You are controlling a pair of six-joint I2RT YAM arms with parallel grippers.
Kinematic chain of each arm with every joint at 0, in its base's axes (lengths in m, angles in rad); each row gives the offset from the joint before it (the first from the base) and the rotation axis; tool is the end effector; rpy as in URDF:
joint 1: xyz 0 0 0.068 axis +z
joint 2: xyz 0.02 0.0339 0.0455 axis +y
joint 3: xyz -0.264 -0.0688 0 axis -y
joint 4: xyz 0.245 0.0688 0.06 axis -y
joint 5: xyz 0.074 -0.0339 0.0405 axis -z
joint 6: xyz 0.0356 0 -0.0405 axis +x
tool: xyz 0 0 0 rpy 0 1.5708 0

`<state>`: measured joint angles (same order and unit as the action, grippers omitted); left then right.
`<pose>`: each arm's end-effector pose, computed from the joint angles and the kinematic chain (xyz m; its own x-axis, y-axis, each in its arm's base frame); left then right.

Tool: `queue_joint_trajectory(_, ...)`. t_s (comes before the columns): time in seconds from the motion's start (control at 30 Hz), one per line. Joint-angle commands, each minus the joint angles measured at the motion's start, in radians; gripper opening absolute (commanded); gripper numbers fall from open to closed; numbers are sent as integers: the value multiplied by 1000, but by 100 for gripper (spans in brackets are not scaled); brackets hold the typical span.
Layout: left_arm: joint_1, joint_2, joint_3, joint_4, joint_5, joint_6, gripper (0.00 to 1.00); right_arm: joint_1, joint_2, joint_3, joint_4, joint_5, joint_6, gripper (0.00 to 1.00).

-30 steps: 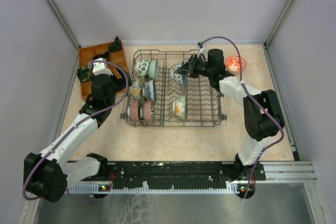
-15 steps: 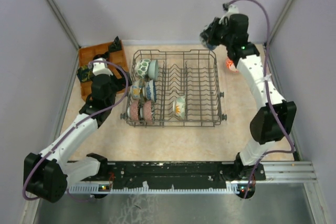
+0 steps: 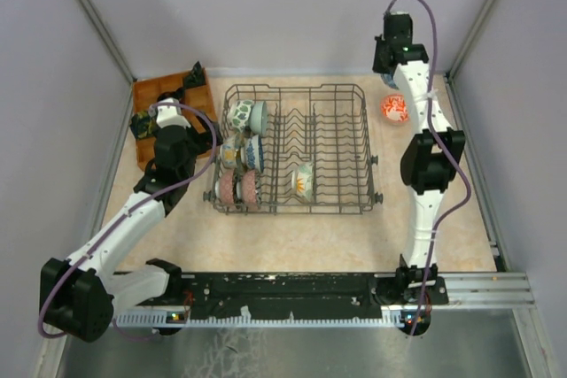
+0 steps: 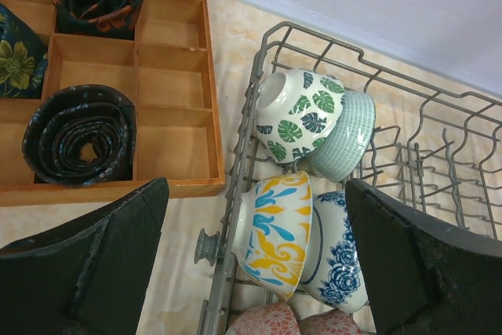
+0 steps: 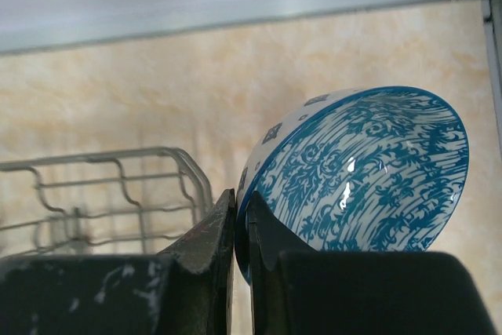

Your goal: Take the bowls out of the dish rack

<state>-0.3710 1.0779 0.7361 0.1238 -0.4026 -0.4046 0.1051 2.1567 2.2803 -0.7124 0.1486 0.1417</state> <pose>0.2383 -0.0777 0.2974 -0.1763 -0.3201 -0.9309 -0.1004 0.9466 -0.3064 0.4904 0.0464 0.3626 -0.5441 0.0830 -0.8349 0.0965 0.9947 0.0360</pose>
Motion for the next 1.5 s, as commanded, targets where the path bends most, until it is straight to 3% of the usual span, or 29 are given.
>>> queue_joint_trajectory(0.0,-5,-8,12,7,-1,-2,99,-6,29,69,-62,109,-73,0)
queue_joint_trajectory(0.43,-5,-14,18,5,-13,6,99,-24,97,41,-127,141,-93,0)
queue_joint_trajectory(1.47,-4,-24,9,3,-24,-2,99,-44,200,-21,-103,98,-76,0)
